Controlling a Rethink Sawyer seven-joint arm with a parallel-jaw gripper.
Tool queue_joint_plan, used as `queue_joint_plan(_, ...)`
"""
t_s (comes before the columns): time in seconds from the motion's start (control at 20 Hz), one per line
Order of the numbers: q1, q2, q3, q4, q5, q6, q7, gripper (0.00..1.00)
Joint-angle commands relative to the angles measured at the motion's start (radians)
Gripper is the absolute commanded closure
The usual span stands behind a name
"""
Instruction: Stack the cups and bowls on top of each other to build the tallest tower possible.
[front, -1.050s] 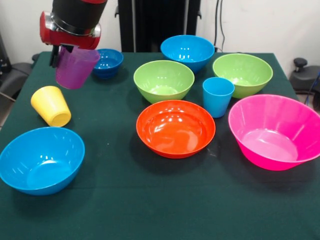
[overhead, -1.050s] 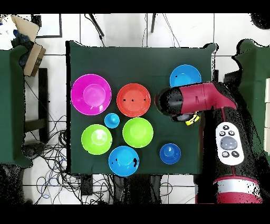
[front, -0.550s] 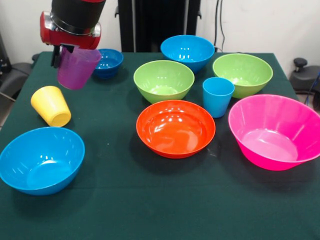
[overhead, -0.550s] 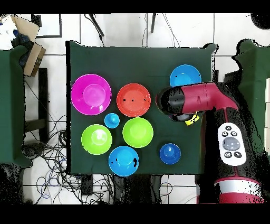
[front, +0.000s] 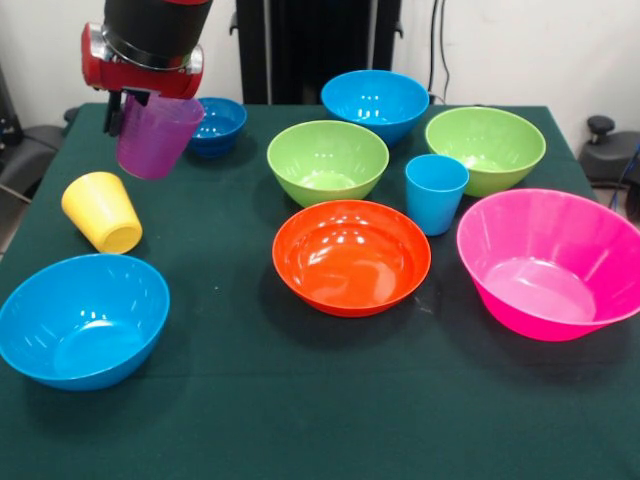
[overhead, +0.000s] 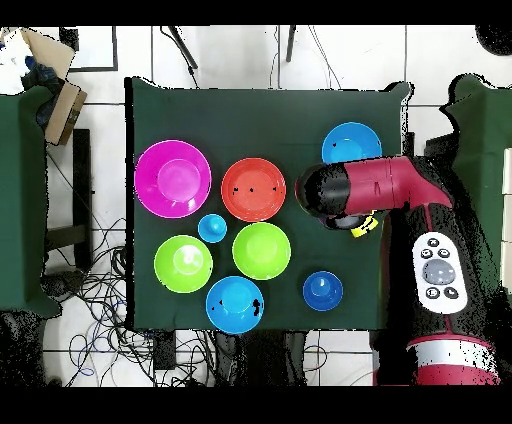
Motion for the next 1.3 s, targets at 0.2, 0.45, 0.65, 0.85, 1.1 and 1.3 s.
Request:
queue_joint_plan(0.2,0.014,0.024,0.060,0.032,0.006,-0.045,-0.063,1.00)
queue_joint_plan(0.45,0.015,0.023,0.061,0.032,0.005,-0.045,-0.065,1.00)
queue_joint_plan(0.65,0.016,0.027,0.064,0.026,0.004,-0.041,-0.069,1.00)
queue_joint_plan(0.85,0.015,0.029,0.065,0.025,0.004,-0.040,-0.074,1.00)
queue_joint_plan(1.1,0.016,0.031,0.066,0.024,0.002,-0.042,-0.073,1.00)
queue_joint_plan(1.3,0.015,0.030,0.067,0.024,0.001,-0.044,-0.075,1.00)
